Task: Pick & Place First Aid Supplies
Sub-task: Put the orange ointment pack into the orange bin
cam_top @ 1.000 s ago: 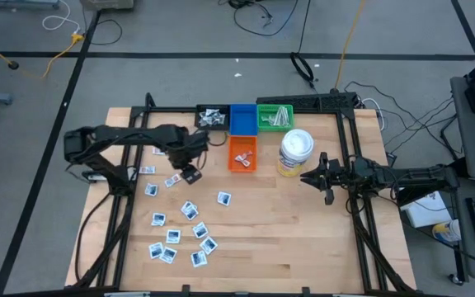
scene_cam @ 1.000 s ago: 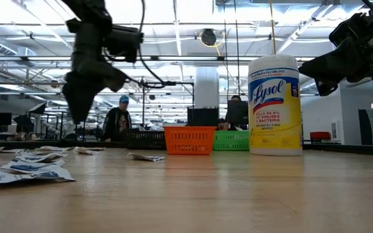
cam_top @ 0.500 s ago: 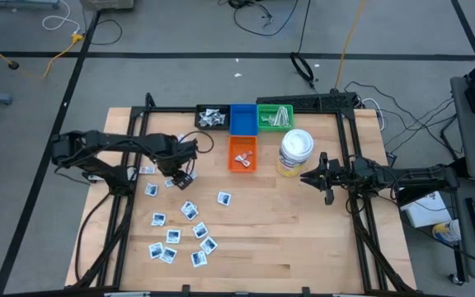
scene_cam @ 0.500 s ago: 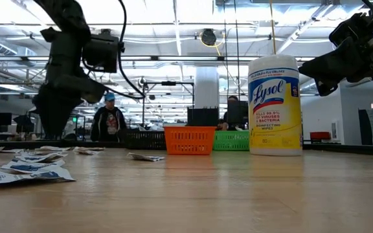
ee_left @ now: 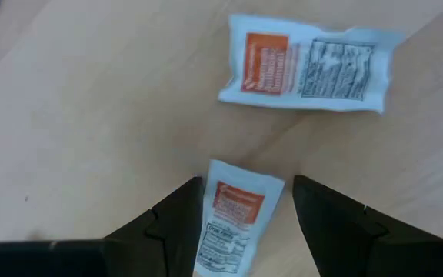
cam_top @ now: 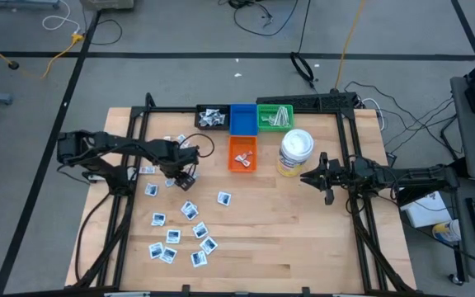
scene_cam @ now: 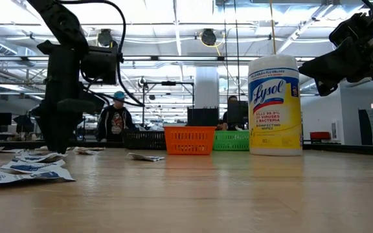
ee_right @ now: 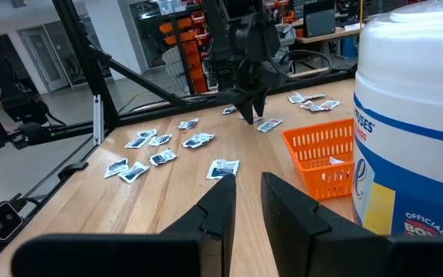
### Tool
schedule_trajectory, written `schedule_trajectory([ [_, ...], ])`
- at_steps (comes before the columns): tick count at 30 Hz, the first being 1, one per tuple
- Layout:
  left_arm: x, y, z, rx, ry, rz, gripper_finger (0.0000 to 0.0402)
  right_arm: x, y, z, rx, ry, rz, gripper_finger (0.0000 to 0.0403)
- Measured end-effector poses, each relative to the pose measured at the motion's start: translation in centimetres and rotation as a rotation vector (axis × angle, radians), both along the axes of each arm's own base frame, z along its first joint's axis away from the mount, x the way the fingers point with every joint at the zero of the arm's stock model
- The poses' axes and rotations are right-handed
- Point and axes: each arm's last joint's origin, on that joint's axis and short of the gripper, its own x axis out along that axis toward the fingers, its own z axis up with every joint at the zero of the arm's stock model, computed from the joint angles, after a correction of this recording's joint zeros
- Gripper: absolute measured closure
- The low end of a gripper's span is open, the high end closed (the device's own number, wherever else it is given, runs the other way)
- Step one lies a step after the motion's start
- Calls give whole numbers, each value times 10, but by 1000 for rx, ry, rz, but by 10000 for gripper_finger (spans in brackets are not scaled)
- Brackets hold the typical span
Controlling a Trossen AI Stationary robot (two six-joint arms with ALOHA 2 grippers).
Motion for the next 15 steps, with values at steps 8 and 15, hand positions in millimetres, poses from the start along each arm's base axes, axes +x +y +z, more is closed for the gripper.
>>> schedule_trajectory([
  [8,1,0,-1,-7,0,-4,237,0,0,0,0,0,0,344],
  [15,0,0,-1,-1,8,28,353,0,0,0,0,0,0,344],
])
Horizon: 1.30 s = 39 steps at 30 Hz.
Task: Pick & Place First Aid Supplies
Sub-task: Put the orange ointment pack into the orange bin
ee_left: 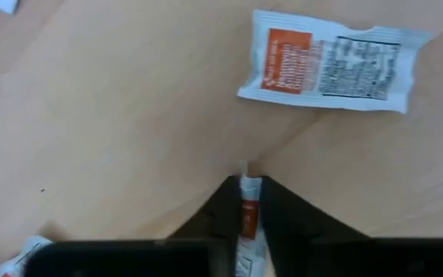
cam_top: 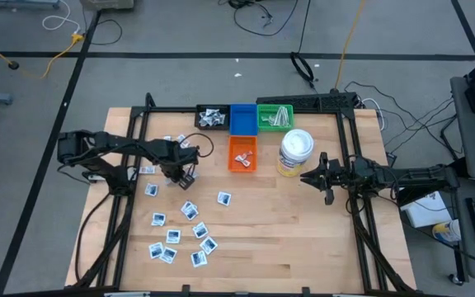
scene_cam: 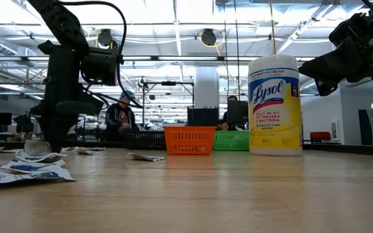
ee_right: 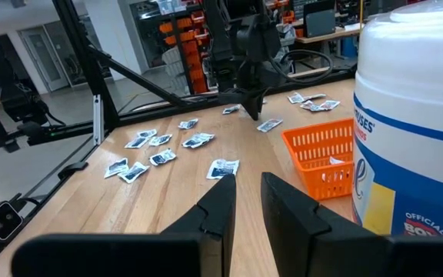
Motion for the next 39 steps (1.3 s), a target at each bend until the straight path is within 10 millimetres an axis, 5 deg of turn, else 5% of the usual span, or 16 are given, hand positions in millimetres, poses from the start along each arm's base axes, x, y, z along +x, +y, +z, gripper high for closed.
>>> schedule_trajectory([
  [3,-1,0,1,-2,0,17,392,0,0,0,0,0,0,344],
  [7,0,0,9,-62,-34,19,388,0,0,0,0,0,0,344],
  [26,35,11,96,-123,-171,-90,397,0,0,0,0,0,0,344],
  [39,104,52,99,-133,-150,-44,398,0,0,0,0,0,0,344],
])
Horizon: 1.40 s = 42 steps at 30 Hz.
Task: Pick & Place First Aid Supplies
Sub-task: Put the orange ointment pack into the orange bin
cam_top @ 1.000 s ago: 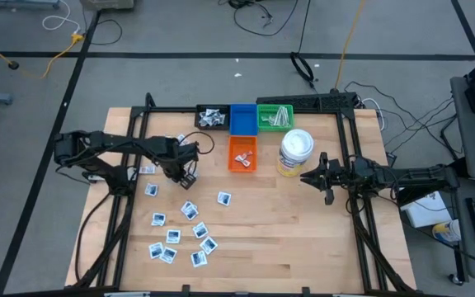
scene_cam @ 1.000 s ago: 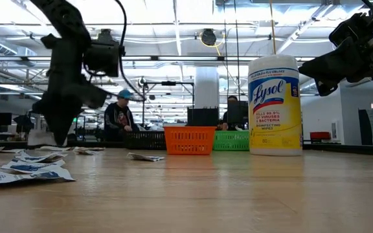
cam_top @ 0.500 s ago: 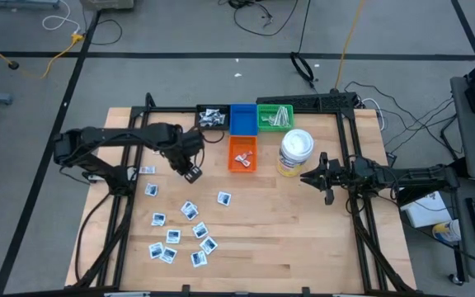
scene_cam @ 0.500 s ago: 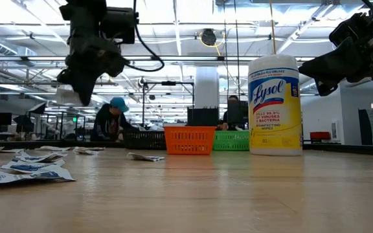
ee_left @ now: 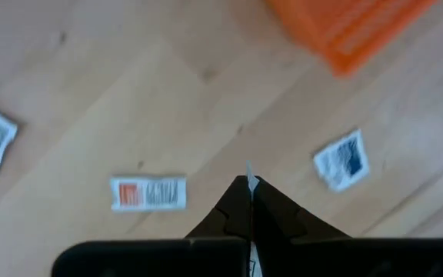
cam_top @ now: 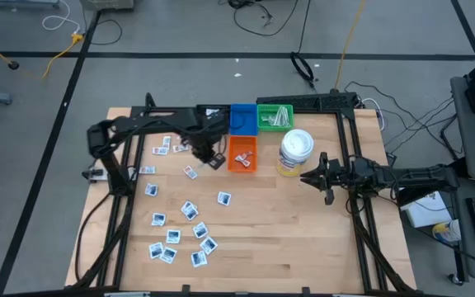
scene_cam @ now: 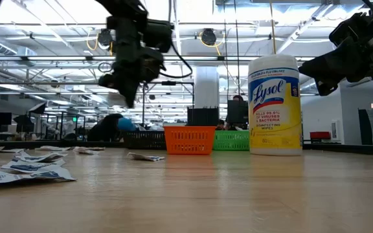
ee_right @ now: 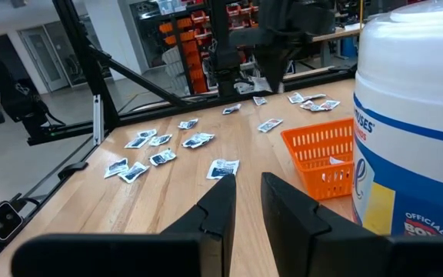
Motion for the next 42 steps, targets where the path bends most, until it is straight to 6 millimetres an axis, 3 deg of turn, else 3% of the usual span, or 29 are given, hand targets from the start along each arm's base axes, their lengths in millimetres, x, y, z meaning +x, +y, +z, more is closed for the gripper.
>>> schedule_trajectory([
  [11,69,30,4,1,-27,-3,398,0,0,0,0,1,0,344],
  [18,100,44,5,17,-55,2,399,0,0,0,0,0,0,344],
  [28,120,55,-35,44,-33,38,396,0,0,0,0,0,0,344],
  [34,125,56,-39,56,-62,39,381,0,0,0,0,0,0,344],
  [38,125,57,-39,68,-63,43,353,0,0,0,0,0,0,344],
  [42,125,57,-38,63,-67,38,297,0,0,0,0,0,0,344],
])
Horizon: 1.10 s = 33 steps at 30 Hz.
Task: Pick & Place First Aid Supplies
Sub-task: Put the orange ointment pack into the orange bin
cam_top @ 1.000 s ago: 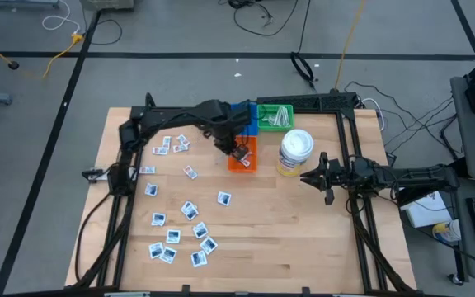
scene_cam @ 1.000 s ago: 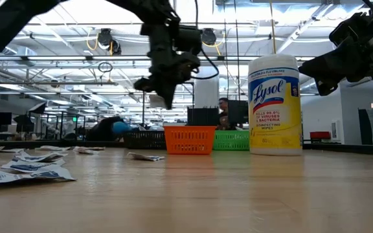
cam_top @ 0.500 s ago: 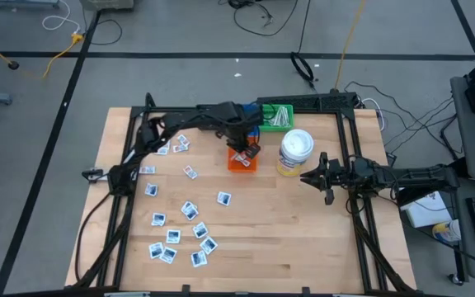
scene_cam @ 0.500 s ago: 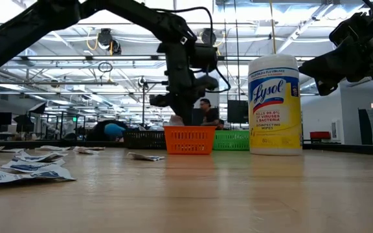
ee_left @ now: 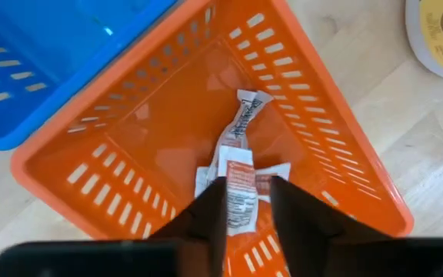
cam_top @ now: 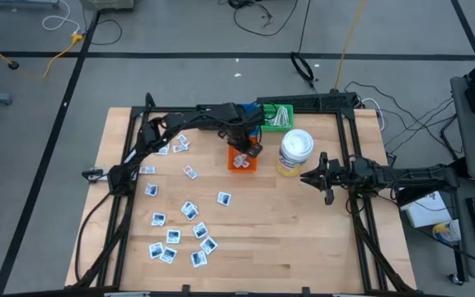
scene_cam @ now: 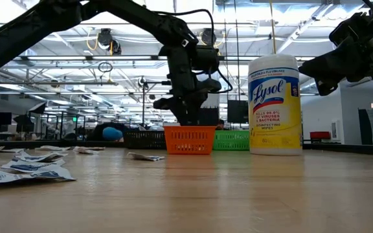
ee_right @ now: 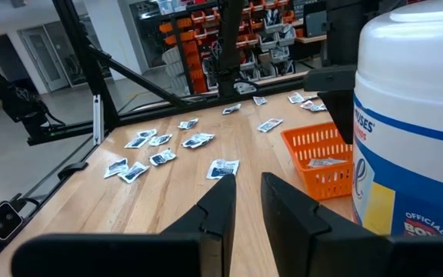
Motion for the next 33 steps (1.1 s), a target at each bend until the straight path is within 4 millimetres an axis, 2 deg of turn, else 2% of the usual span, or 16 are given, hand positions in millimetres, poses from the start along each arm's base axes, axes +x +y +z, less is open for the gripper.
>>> schedule_trajectory([
  [5,-1,3,1,-50,-15,18,225,0,0,0,0,0,0,344],
  [10,-13,8,18,-59,2,123,195,0,0,0,0,1,0,344],
  [19,-34,12,44,-73,56,282,211,0,0,0,0,0,0,344],
  [26,-41,11,42,-102,134,347,238,0,0,0,0,1,0,344],
  [30,-45,3,36,-88,165,337,248,0,0,0,0,1,0,344],
  [33,-55,-7,40,-84,154,356,248,0,0,0,0,1,0,344],
])
